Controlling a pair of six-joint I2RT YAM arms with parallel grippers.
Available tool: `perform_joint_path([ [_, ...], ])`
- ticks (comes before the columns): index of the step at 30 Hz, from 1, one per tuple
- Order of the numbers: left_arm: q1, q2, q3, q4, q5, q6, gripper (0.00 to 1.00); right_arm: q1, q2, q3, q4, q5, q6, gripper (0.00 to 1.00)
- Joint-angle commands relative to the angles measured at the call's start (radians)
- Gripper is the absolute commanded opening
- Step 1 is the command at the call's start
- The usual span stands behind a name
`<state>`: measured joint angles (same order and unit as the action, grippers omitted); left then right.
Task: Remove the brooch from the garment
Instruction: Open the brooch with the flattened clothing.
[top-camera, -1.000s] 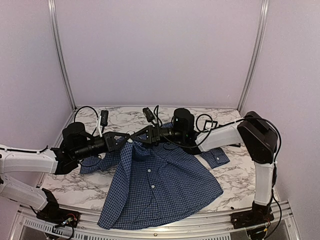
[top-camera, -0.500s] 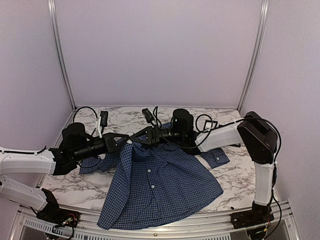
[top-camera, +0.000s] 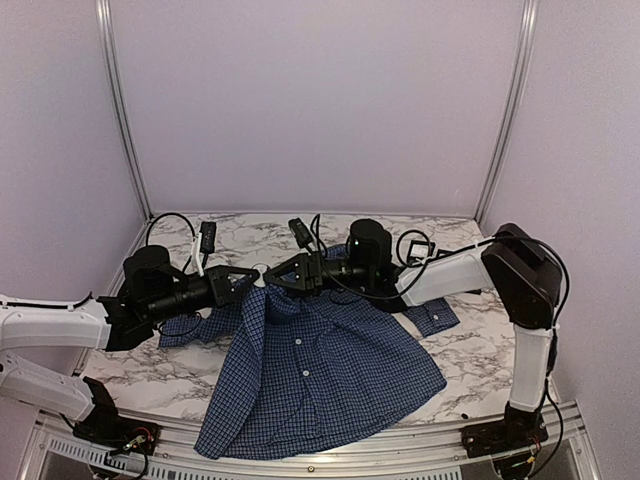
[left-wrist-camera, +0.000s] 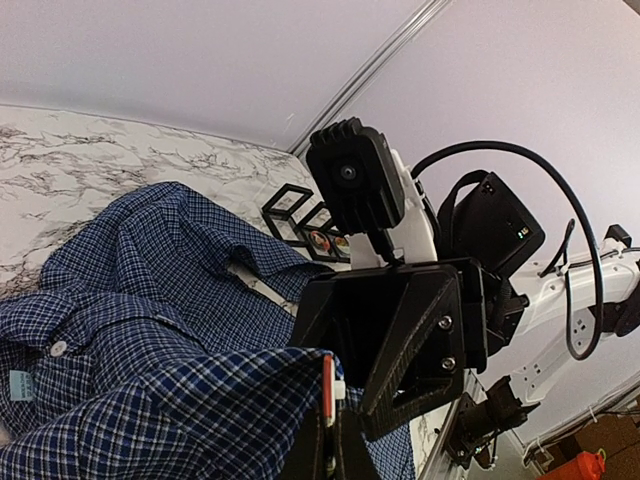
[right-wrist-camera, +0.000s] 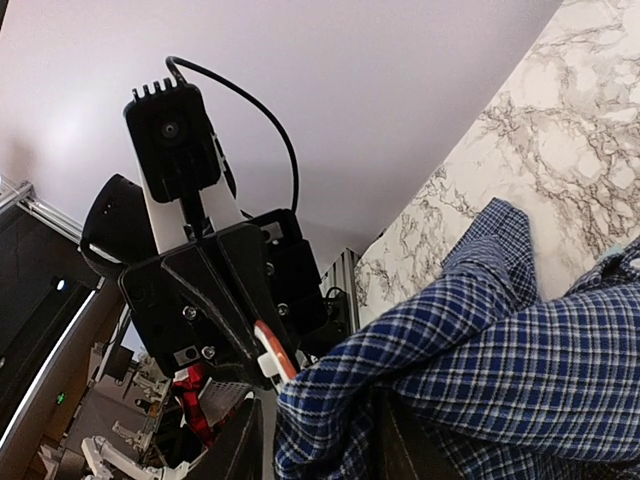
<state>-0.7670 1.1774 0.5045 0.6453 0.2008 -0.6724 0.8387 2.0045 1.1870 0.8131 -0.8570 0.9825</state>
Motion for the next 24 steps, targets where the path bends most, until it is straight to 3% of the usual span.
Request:
perform_joint_path([
  [1, -0.005, -0.018, 0.025, 0.017, -0.014, 0.002, 0.00, 0.004, -0.046, -0.012, -0.008, 0.017, -0.023, 0.37],
  [6, -0.005, -0.024, 0.021, 0.017, -0.016, 0.002, 0.00, 0.006, -0.054, -0.006, -0.056, 0.029, -0.054, 0.37],
  [16, -0.004, -0.009, 0.001, 0.129, 0.044, -0.024, 0.00, 0.009, -0.002, 0.003, 0.087, 0.010, 0.078, 0.34],
  [24, -0.005, 0.005, 0.002, 0.168, 0.088, -0.024, 0.00, 0.011, 0.007, 0.011, 0.110, 0.003, 0.103, 0.23],
])
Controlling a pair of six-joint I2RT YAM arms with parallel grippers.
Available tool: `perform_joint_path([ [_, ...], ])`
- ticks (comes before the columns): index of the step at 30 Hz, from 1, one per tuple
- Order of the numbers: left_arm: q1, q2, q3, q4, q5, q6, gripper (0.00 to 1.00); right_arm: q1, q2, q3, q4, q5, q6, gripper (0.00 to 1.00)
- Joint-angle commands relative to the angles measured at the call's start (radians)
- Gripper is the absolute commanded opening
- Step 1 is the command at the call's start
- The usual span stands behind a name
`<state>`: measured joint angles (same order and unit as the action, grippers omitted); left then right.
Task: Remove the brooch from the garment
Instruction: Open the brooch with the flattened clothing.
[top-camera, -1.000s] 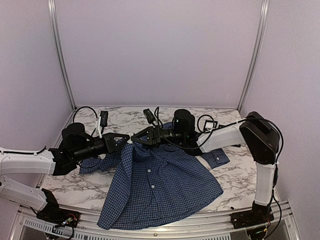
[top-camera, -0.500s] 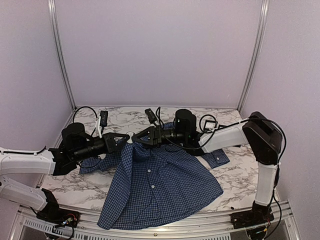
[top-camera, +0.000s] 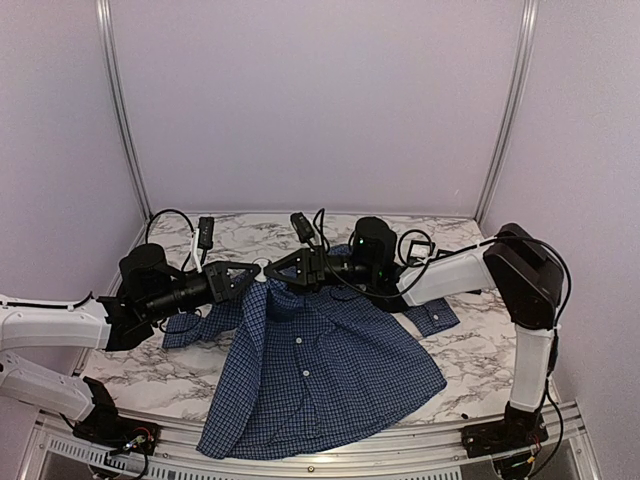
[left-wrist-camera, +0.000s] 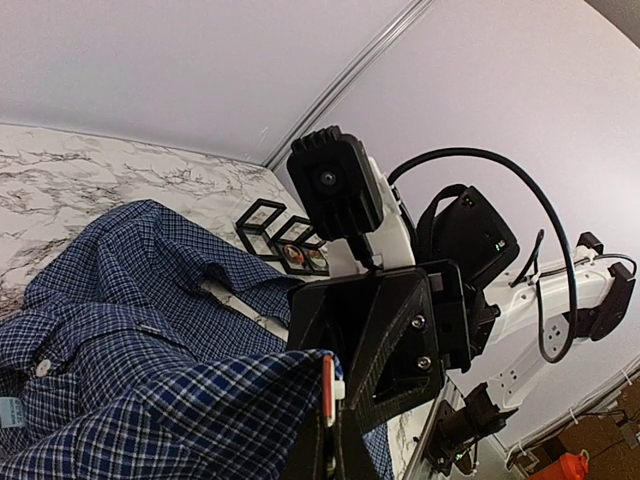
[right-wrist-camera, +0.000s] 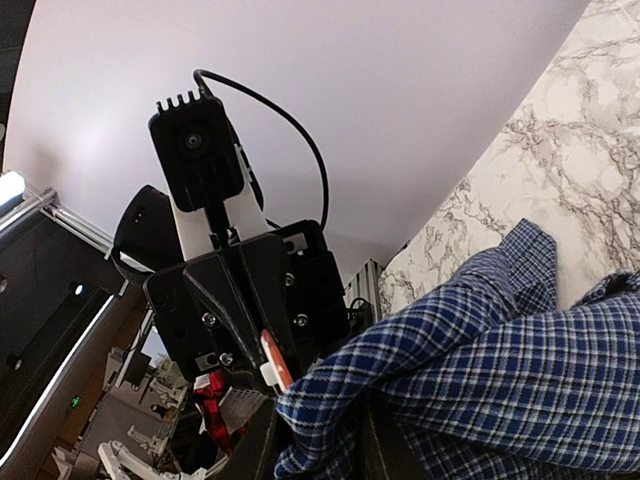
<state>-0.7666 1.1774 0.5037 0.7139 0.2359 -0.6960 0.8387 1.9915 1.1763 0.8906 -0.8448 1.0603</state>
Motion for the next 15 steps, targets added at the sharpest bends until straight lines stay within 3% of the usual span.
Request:
perform_joint_path([
  [1, -0.005, 0.007, 0.001, 0.105, 0.057, 0.000, 0.00, 0.012, 0.022, 0.022, 0.036, -0.011, 0.027, 0.22],
  [15, -0.011, 0.004, 0.010, 0.122, 0.116, 0.031, 0.00, 0.028, 0.042, 0.039, 0.052, -0.034, 0.046, 0.15],
])
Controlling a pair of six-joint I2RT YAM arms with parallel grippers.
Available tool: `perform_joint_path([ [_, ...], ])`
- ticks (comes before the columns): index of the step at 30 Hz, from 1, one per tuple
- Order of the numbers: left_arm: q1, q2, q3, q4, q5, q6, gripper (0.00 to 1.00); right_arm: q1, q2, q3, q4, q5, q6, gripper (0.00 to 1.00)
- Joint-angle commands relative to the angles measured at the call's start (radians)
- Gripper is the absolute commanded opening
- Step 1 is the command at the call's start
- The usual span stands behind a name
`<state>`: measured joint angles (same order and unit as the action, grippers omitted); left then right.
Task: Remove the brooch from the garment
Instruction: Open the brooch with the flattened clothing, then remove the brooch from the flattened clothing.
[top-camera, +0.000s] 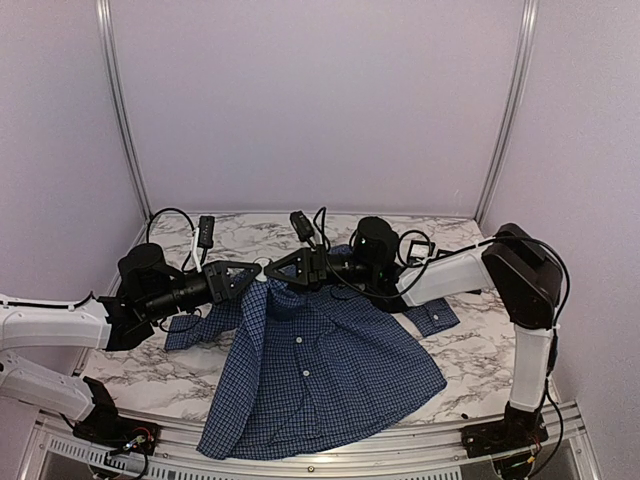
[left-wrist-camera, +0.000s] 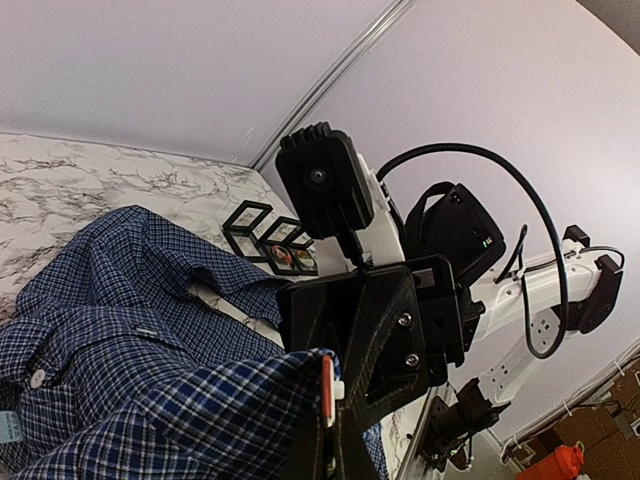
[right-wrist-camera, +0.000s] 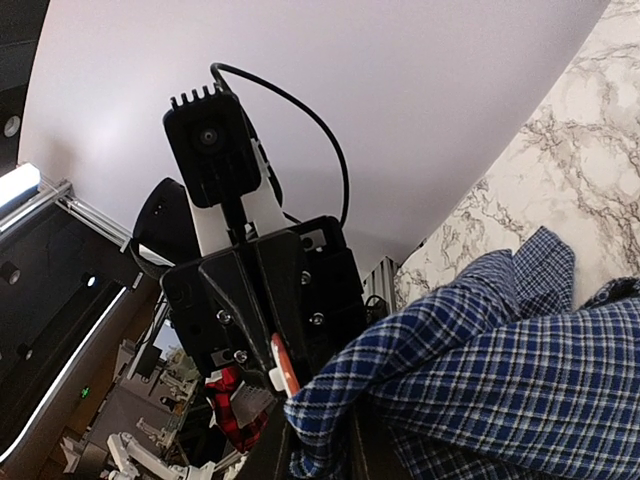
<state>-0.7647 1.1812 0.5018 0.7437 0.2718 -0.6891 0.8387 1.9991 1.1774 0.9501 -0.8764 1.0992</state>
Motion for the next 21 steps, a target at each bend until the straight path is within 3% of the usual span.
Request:
perform_joint_path([
  [1, -0.014, 0.000, 0.013, 0.090, 0.081, 0.025, 0.00, 0.026, 0.034, 0.037, -0.008, -0.002, 0.008, 0.15],
  [21, -0.019, 0.001, 0.023, 0.058, 0.073, 0.040, 0.00, 0.029, 0.030, 0.049, -0.045, -0.022, -0.034, 0.15],
])
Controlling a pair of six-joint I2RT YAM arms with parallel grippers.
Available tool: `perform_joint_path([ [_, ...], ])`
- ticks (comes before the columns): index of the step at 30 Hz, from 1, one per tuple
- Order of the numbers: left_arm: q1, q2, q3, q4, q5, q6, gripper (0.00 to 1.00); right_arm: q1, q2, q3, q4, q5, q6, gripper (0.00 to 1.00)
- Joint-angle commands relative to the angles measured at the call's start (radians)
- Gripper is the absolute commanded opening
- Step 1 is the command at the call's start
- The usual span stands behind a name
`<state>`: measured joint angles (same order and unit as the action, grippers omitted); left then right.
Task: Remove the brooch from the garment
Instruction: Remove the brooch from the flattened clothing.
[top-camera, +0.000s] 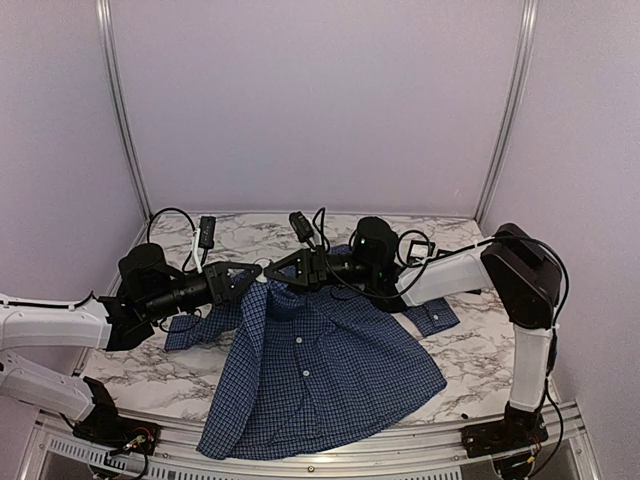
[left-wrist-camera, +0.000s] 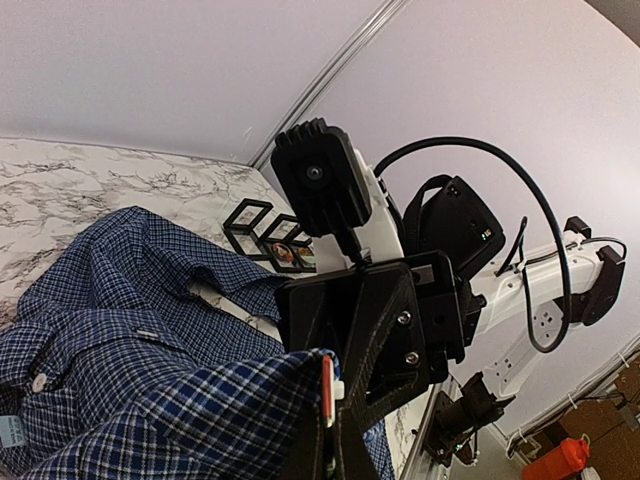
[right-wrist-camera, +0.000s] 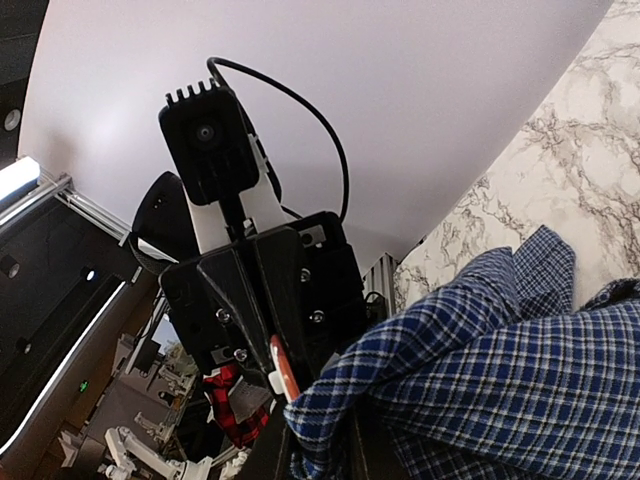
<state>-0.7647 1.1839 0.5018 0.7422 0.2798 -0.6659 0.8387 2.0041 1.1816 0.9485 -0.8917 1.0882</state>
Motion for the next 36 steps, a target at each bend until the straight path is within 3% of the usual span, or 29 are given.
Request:
perform_joint_path([
  [1, -0.018, -0.002, 0.023, 0.059, 0.063, 0.017, 0.00, 0.029, 0.025, 0.045, -0.045, -0.009, -0.025, 0.16],
  [21, -0.019, -0.015, 0.019, 0.033, 0.054, 0.021, 0.00, 0.029, -0.003, 0.052, -0.158, -0.025, -0.123, 0.18],
  [36, -0.018, -0.030, 0.009, 0.015, 0.033, 0.034, 0.00, 0.027, -0.049, 0.033, -0.234, 0.014, -0.190, 0.30],
])
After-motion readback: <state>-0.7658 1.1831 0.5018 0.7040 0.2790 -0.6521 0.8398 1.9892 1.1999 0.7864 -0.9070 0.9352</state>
